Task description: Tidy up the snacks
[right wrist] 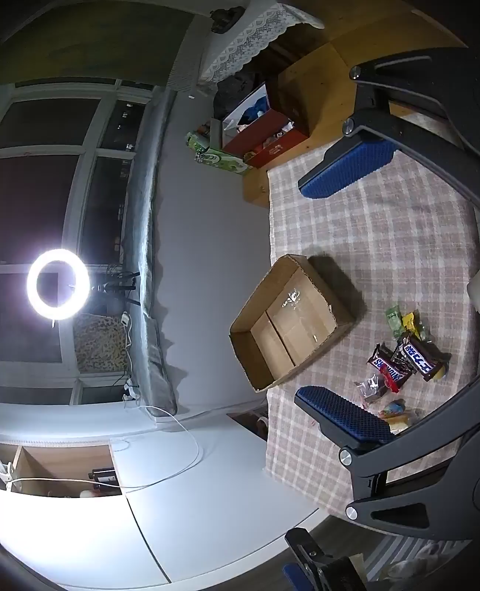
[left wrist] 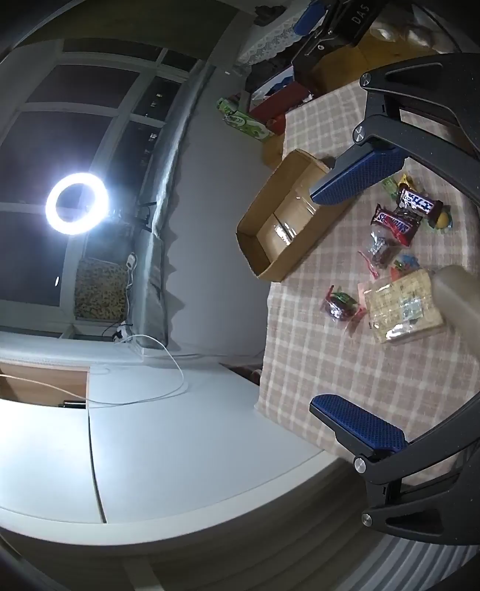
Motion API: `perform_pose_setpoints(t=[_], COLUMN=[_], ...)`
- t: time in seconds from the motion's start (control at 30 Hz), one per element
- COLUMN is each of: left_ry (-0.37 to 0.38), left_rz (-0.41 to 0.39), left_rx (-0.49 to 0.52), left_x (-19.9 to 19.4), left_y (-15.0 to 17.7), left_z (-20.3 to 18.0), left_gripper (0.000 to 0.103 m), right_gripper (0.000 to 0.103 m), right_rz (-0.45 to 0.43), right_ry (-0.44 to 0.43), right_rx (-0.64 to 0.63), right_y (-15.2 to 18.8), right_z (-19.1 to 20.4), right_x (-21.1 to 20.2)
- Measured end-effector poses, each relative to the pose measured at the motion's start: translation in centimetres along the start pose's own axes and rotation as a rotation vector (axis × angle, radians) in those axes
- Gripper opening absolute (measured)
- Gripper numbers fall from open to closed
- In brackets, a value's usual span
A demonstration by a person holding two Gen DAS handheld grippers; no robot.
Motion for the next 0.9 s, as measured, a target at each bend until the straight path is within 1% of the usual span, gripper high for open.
perform_pose_setpoints(t=[0.13,0.3,0.33,0.9], left_ry=[0.002,-0.002,-0.001,-0.001], left_rz=[-0.001,-0.002,-0.003,-0.006], left_rx=[0.004,0.019,0.021,0.011], left_x=[-0.06,0.03,0.01,-0.01], left_y=[0.1,0.36,0.37,0.11], left_z=[0.27,-0.43,-0.45,-0.23], left_gripper=[0.102,0.102,0.102,0.102], right_gripper=[0.103,0.103,0.103,0.103], right_rz=[0.001,-0.006,0.012,0.015], right_ry=[-0.006,-0.008,-0.005,-0.004], right_rx=[0.006,-0.003,0.007,0.006], right_y=[-0.02,0.1,-0.04,0.11], right_z=[-0.08,-0.06,-0.11,0.2], right_x=[0.14,-0.06,0.47,0.05])
Point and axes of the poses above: each gripper's, at about its wrist camera, not at the fingertips, and x roughly the way its jaws point, z to its left, y to its underside, the point moved 1 cm from there along x, roughly the way its jaws point, and after that the axes turned 2 degrees about -z, right-handed, at the moved point
